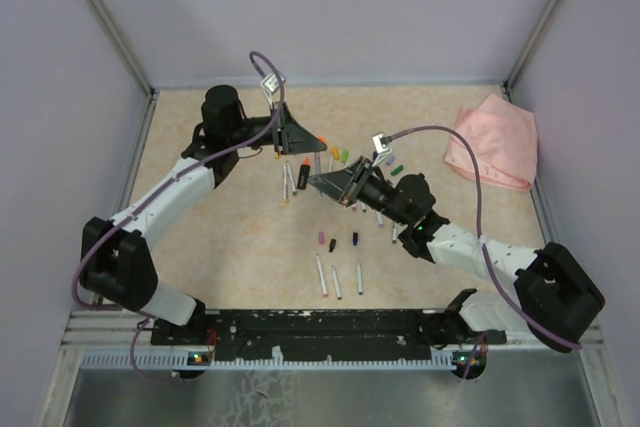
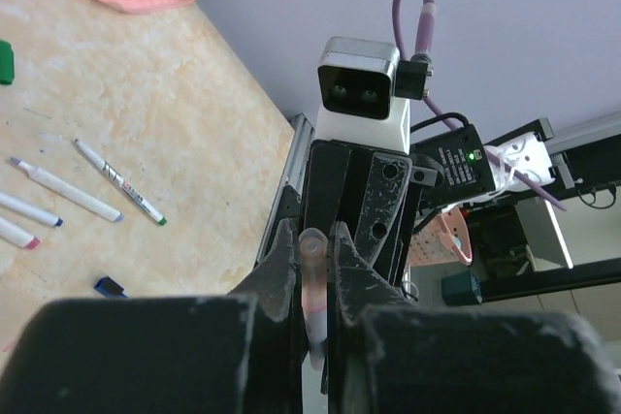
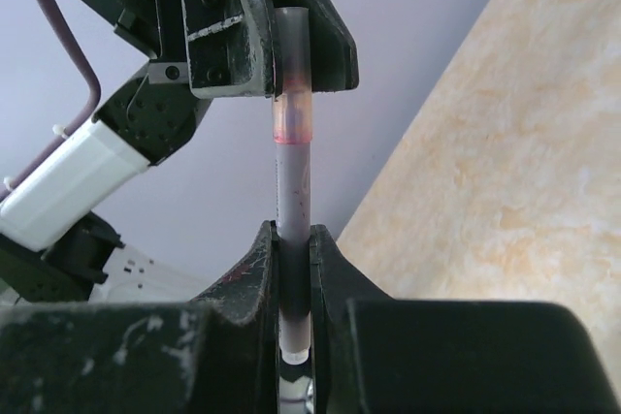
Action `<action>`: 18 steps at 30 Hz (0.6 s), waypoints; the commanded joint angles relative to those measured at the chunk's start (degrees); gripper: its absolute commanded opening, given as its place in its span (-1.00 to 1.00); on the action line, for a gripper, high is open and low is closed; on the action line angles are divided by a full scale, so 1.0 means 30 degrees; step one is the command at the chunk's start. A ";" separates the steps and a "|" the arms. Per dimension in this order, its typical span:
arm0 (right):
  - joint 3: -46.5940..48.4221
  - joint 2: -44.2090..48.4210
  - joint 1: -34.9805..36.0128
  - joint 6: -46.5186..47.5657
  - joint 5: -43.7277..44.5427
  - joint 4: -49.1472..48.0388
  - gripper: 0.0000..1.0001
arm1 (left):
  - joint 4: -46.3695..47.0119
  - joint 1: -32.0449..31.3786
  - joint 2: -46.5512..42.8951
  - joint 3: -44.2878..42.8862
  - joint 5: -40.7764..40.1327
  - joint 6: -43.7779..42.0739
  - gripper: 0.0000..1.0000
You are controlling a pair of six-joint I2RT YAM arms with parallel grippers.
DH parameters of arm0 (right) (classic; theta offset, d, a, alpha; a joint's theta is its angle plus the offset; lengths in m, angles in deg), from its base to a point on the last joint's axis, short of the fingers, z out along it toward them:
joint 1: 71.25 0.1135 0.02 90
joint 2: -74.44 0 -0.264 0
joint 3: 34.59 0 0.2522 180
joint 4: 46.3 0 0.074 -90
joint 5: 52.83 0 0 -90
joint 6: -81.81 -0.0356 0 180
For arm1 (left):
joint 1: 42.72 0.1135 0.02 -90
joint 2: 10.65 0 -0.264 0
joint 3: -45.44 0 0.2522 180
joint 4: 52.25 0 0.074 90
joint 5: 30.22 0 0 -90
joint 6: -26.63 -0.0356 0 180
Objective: Open the pen caps
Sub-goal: Open the pen cap from the pen.
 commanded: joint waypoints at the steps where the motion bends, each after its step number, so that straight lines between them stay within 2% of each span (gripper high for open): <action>1: -0.0698 0.0420 0.1063 -0.0421 -0.4674 0.0922 -1.00 | 0.4149 0.2598 0.0984 -0.3217 -0.5725 -0.0840 -1.00; 7: -0.0309 0.0269 0.1061 -0.0184 -0.4905 0.1434 -1.00 | 0.4298 0.2694 0.1304 -0.4052 -0.6985 -0.0853 -1.00; 18: 0.0468 -0.0558 0.1167 -0.0235 -0.5574 0.1500 -1.00 | 0.3678 0.3971 0.1265 -0.5693 -1.1196 -0.0004 -1.00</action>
